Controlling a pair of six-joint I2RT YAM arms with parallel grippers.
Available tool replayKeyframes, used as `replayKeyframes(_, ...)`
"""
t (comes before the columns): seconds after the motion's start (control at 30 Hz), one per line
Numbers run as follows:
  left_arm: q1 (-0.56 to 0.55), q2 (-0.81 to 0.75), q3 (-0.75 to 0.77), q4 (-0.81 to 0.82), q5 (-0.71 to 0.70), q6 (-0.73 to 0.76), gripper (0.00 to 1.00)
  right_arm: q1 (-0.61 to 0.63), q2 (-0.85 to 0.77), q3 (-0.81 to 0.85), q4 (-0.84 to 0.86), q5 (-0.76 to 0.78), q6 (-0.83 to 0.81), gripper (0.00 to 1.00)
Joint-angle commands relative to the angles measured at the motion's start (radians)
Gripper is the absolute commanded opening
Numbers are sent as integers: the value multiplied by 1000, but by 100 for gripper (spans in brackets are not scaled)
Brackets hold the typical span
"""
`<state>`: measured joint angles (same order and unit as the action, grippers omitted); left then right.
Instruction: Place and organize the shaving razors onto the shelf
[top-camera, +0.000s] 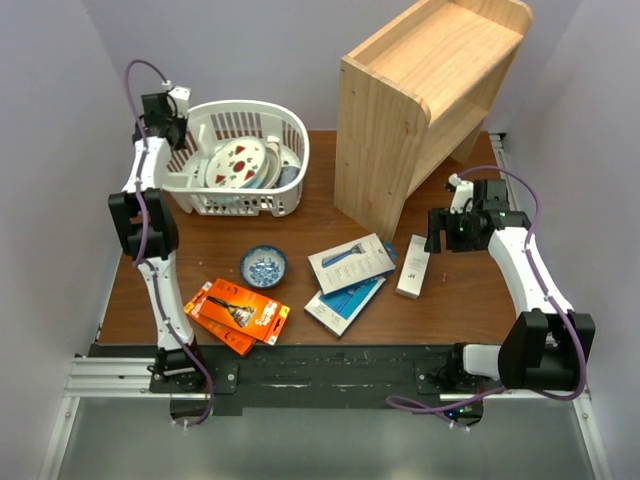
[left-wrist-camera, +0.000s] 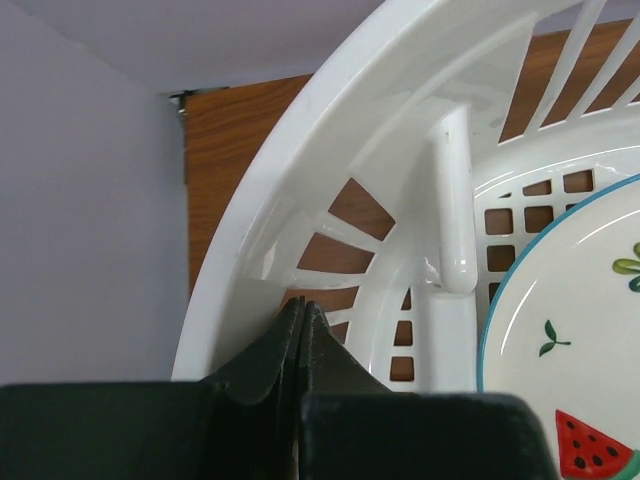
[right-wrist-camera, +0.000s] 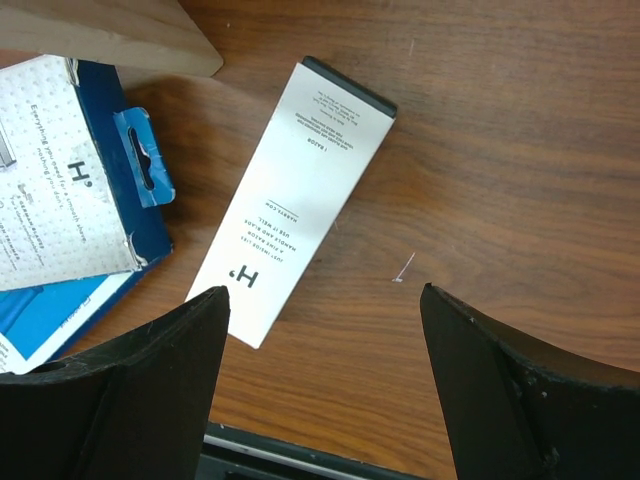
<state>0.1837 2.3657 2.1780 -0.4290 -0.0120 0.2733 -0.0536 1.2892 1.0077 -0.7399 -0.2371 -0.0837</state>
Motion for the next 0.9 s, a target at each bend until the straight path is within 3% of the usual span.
replayKeyframes(0.0,167,-45,-15,162,-154,139,0,-5,-4,45,17,-37,16,81)
replayKeyframes(0.2,218,-42,-20,254,-129,207,0,-6,-2,55,14,-44,13,82)
replayKeyframes(0.3,212,-72,-6,222,-1,186,3,-5,-4,69,5,-41,4,82)
replayKeyframes(0.33,189,-94,-14,213,136,164,8,-5,-5,78,4,-41,-2,82)
replayKeyframes(0.43,84,-224,-133,228,355,142,29,-5,-13,132,-10,-77,-39,84)
replayKeyframes(0.47,47,-299,-227,246,374,153,35,-5,-30,150,-21,-106,-53,85)
replayKeyframes(0.5,11,-337,-278,290,386,167,48,-6,-39,166,-12,-164,-62,86)
replayKeyframes(0.6,-111,-459,-443,373,409,121,68,-3,-122,172,101,-266,-93,88)
replayKeyframes(0.67,-176,-503,-492,366,443,87,71,-2,-168,117,247,-362,-79,89)
replayKeyframes(0.87,-279,-502,-578,374,488,-126,71,124,-125,123,374,-354,-56,89)
